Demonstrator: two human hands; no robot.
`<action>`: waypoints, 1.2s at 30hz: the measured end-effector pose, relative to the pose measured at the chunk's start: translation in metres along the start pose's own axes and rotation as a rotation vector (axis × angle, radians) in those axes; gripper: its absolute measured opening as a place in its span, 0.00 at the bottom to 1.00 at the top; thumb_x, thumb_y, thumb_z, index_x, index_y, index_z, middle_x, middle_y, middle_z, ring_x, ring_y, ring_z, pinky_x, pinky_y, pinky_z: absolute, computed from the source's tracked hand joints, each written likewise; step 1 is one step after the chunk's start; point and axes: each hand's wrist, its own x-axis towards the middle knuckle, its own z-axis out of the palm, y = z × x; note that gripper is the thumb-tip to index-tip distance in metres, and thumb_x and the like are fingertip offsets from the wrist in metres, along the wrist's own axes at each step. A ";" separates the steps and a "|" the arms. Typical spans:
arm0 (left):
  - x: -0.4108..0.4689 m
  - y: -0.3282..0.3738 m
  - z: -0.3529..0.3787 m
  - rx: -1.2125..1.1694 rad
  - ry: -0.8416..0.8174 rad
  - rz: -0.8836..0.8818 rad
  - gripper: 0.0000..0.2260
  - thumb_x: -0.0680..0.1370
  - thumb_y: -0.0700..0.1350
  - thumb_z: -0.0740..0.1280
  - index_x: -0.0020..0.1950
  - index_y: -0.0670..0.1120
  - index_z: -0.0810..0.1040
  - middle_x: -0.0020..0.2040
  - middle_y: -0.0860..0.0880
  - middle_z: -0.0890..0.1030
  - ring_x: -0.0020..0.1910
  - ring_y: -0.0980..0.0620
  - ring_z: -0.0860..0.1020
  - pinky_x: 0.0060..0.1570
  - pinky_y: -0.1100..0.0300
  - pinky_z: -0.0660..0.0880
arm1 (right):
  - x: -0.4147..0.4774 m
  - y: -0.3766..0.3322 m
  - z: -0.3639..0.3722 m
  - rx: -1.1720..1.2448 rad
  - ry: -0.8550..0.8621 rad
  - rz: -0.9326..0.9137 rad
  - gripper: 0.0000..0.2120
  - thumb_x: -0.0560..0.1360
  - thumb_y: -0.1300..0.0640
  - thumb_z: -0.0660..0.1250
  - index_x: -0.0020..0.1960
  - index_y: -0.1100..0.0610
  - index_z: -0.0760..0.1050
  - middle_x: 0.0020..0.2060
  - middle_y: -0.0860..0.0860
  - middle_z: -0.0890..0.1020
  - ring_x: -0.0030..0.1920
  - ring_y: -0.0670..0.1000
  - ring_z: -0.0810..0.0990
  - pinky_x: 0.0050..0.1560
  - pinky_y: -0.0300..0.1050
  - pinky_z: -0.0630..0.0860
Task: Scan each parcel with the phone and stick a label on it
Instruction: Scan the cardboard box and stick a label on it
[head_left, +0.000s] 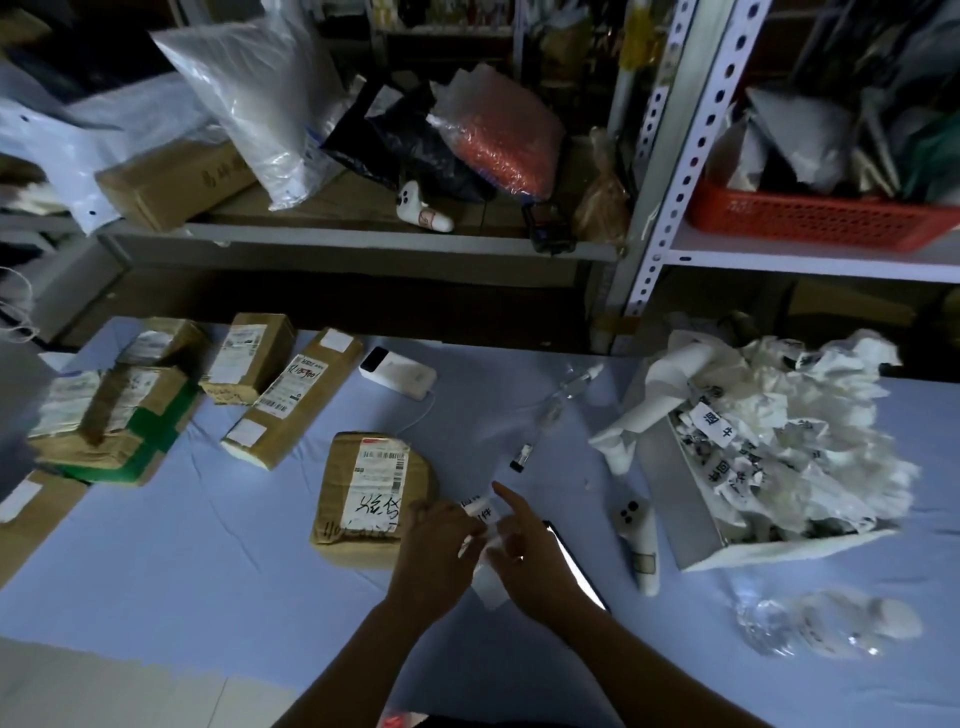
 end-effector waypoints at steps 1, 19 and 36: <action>0.001 -0.003 -0.004 -0.003 -0.006 0.007 0.03 0.75 0.45 0.72 0.46 0.54 0.84 0.44 0.56 0.84 0.49 0.53 0.80 0.58 0.57 0.60 | -0.001 -0.002 0.002 -0.003 0.013 0.010 0.33 0.76 0.68 0.70 0.76 0.50 0.63 0.51 0.53 0.82 0.50 0.47 0.82 0.59 0.43 0.78; 0.029 -0.077 -0.081 0.176 0.441 0.287 0.05 0.72 0.43 0.76 0.44 0.44 0.83 0.42 0.46 0.84 0.44 0.45 0.82 0.51 0.50 0.75 | 0.021 -0.072 0.068 0.150 0.315 0.264 0.25 0.75 0.47 0.74 0.70 0.46 0.70 0.46 0.46 0.84 0.43 0.43 0.84 0.36 0.29 0.76; -0.002 -0.159 -0.123 -0.461 0.031 -0.010 0.23 0.70 0.57 0.74 0.62 0.49 0.80 0.51 0.53 0.85 0.48 0.57 0.83 0.50 0.57 0.80 | 0.043 -0.109 0.158 0.635 0.475 0.332 0.14 0.73 0.65 0.72 0.56 0.52 0.79 0.45 0.54 0.87 0.45 0.54 0.88 0.41 0.47 0.84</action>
